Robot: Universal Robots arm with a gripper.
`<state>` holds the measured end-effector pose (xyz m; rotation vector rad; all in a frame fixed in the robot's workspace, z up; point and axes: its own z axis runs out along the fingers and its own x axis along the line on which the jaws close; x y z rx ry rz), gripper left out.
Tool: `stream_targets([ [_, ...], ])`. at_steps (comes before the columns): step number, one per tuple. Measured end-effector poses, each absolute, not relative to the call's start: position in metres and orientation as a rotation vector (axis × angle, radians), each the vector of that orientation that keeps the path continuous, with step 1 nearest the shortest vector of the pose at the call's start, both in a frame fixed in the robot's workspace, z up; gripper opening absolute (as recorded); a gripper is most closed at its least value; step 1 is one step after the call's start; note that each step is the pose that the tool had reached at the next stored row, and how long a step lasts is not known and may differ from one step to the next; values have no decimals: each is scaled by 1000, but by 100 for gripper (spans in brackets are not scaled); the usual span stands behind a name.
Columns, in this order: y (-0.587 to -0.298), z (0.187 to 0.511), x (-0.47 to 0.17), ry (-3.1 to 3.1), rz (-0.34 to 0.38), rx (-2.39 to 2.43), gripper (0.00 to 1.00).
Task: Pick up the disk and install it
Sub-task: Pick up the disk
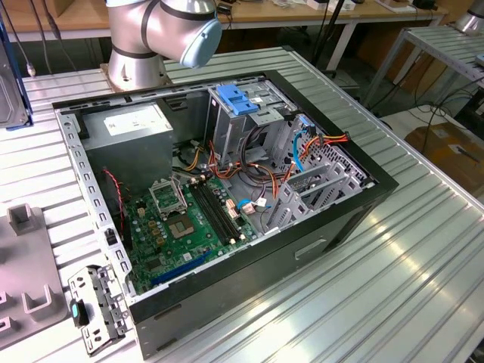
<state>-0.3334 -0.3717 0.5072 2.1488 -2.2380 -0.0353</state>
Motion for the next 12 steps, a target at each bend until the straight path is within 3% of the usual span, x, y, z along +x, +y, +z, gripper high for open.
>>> stream_targets([
  [12,-380,507,-333,-2238,-35,2149,37],
])
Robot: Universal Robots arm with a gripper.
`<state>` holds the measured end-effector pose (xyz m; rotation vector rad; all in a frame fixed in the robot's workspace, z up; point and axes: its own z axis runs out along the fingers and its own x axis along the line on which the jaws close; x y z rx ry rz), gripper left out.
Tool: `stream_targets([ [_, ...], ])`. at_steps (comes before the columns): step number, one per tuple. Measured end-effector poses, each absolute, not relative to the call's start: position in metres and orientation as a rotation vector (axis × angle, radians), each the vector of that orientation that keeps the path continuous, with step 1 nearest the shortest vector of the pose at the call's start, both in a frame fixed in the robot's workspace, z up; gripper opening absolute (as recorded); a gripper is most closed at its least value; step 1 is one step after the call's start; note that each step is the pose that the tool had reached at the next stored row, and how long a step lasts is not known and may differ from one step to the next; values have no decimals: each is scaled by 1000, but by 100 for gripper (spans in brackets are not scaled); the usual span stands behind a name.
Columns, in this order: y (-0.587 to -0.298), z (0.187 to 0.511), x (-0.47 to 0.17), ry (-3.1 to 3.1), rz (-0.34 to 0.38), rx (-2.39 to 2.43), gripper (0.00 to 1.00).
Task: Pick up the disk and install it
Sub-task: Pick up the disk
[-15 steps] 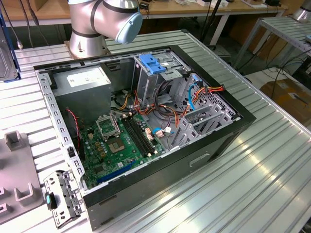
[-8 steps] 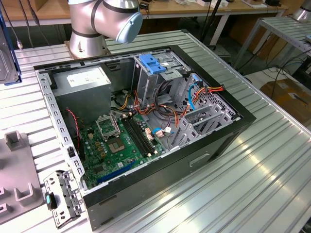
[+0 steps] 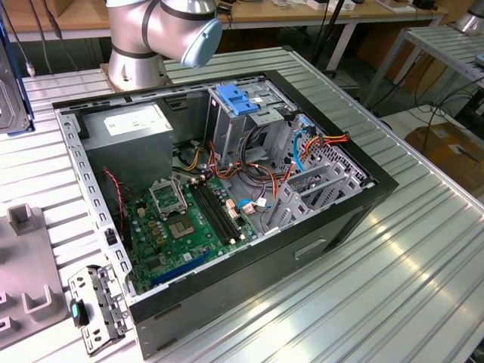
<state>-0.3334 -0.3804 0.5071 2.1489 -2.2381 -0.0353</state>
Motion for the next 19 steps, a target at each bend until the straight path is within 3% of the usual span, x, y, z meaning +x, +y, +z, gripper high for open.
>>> stream_targets([
  [19,-382,507,-322,-2238,-35,2149,37],
])
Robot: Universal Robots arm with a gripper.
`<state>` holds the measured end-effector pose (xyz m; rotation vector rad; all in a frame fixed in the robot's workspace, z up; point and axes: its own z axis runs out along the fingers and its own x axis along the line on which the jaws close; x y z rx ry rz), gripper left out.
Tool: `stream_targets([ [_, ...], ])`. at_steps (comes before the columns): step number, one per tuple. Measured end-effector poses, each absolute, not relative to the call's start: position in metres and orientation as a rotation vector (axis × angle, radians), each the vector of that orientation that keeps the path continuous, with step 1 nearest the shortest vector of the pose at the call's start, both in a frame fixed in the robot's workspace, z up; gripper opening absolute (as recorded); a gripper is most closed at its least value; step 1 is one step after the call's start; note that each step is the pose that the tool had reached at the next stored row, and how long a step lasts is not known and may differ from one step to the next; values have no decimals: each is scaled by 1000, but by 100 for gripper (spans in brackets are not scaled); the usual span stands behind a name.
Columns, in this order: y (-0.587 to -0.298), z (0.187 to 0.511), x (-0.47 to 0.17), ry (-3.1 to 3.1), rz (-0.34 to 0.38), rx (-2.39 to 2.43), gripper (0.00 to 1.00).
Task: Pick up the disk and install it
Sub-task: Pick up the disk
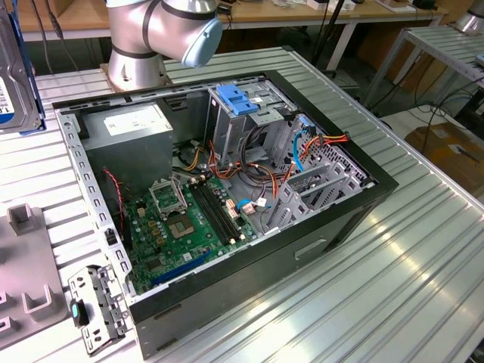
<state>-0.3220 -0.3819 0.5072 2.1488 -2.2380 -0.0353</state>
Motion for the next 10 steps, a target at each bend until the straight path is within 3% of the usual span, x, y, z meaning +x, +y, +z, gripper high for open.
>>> stream_targets([
  [10,-382,507,-320,-2238,-35,2149,37],
])
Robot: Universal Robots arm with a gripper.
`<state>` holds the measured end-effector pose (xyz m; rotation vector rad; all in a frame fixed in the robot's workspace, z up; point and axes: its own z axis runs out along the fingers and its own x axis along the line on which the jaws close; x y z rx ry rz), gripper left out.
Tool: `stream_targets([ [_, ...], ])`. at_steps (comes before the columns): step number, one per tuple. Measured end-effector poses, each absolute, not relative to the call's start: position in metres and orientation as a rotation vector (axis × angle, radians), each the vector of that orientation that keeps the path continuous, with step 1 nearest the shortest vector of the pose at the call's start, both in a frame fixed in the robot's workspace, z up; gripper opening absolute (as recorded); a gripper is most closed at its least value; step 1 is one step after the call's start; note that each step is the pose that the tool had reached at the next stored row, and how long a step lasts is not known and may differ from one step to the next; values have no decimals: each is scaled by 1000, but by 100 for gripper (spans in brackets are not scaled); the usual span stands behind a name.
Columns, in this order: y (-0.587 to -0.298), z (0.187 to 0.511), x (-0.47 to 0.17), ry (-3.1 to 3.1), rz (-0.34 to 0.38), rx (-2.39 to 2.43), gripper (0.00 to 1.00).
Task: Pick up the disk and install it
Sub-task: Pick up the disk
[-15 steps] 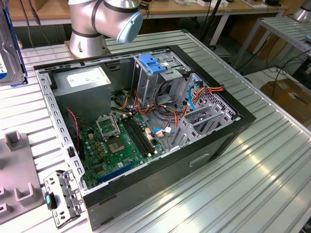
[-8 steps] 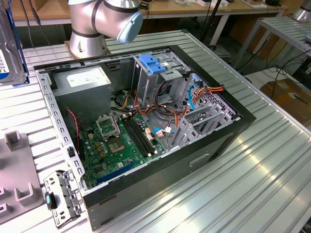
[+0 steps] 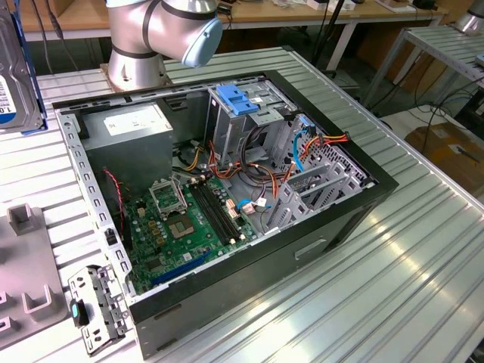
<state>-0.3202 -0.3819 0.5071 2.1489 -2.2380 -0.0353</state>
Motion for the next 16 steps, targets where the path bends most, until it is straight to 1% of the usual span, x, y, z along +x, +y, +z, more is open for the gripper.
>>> stream_targets([
  [11,-382,507,-306,-2238,-35,2149,37],
  [16,-383,507,-274,-2238,-36,2148,37],
])
